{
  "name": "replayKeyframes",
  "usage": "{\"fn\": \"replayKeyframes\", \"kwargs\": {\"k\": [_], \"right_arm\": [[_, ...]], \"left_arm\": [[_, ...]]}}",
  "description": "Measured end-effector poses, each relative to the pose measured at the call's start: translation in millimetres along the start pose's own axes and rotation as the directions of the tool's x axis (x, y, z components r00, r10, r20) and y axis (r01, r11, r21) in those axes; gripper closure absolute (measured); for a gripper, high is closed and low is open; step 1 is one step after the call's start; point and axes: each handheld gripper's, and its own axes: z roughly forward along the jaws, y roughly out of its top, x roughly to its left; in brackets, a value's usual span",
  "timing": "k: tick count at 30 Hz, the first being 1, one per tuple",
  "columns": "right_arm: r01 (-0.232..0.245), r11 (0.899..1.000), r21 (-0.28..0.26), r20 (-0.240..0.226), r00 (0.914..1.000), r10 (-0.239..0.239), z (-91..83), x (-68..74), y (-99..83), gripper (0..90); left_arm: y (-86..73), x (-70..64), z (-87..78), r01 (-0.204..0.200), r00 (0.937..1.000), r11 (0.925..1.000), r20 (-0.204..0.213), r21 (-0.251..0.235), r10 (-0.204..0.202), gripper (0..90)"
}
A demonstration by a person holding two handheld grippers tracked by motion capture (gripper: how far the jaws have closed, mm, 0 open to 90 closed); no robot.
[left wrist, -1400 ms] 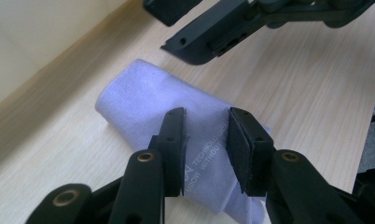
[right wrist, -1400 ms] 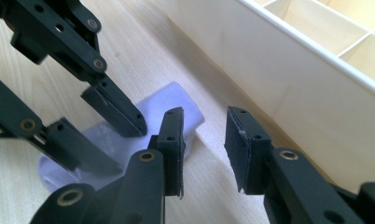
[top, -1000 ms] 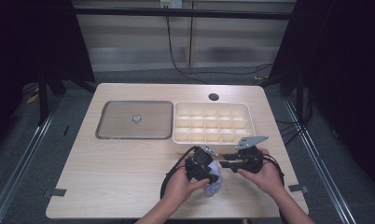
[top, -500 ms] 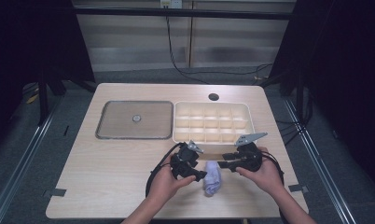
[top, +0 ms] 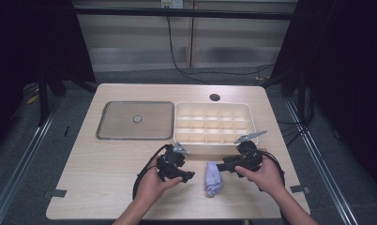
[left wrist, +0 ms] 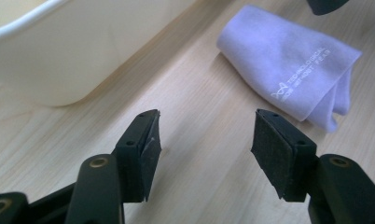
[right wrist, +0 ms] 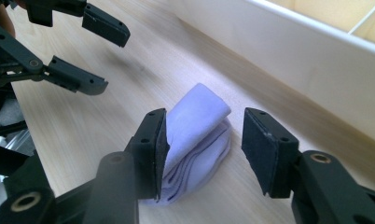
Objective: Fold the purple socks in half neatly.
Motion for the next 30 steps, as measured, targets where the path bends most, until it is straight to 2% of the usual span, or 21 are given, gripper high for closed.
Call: {"fn": "replayKeyframes", "kwargs": {"k": [1,4,10,17,20,23,27,28,30], "right_arm": [[-0.009,1.000,0.011,0.004,1.0000,0.009,-0.1,0.1,0.1,50.0],[-0.061,0.998,0.028,0.001,0.9982,0.061,1.0,-1.2,-0.2,49.1],[-0.137,0.989,0.060,-0.001,0.9906,0.137,4.1,-4.4,-2.6,48.0],[-0.188,0.979,0.084,-0.014,0.9818,0.189,7.0,-5.6,-2.1,44.7],[-0.211,0.973,0.099,-0.016,0.9769,0.213,8.2,-6.4,-1.3,44.0],[-0.233,0.965,0.120,-0.009,0.9718,0.236,9.3,-7.2,-1.2,43.5],[-0.249,0.960,0.129,-0.009,0.9676,0.252,9.8,-7.8,-2.0,43.3],[-0.250,0.959,0.131,-0.008,0.9674,0.253,10.1,-8.0,-2.2,43.3],[-0.261,0.955,0.142,-0.001,0.9647,0.263,10.9,-7.7,-2.5,43.2]], "left_arm": [[-2.9,1.6,0.2,0.013,0.9999,0.9999,-0.004,-0.010,-0.013,40.5],[-9.4,8.0,-1.2,0.007,0.9999,1.0000,-0.013,-0.002,-0.007,39.5],[-22.1,18.8,-5.3,0.031,0.9990,0.9995,-0.032,-0.009,-0.032,38.2],[-34.0,30.1,-10.7,0.038,0.9973,0.9990,-0.063,-0.025,-0.039,36.7],[-38.2,32.1,-12.1,0.043,0.9967,0.9982,-0.067,-0.041,-0.046,35.9],[-41.5,34.3,-13.4,0.036,0.9959,0.9987,-0.081,-0.036,-0.039,35.1],[-44.8,37.0,-14.0,0.032,0.9952,0.9983,-0.091,-0.048,-0.037,33.9],[-45.8,37.1,-13.5,0.039,0.9946,0.9973,-0.093,-0.062,-0.045,33.6],[-46.5,37.2,-13.8,0.028,0.9942,0.9969,-0.102,-0.073,-0.036,32.5]]}}
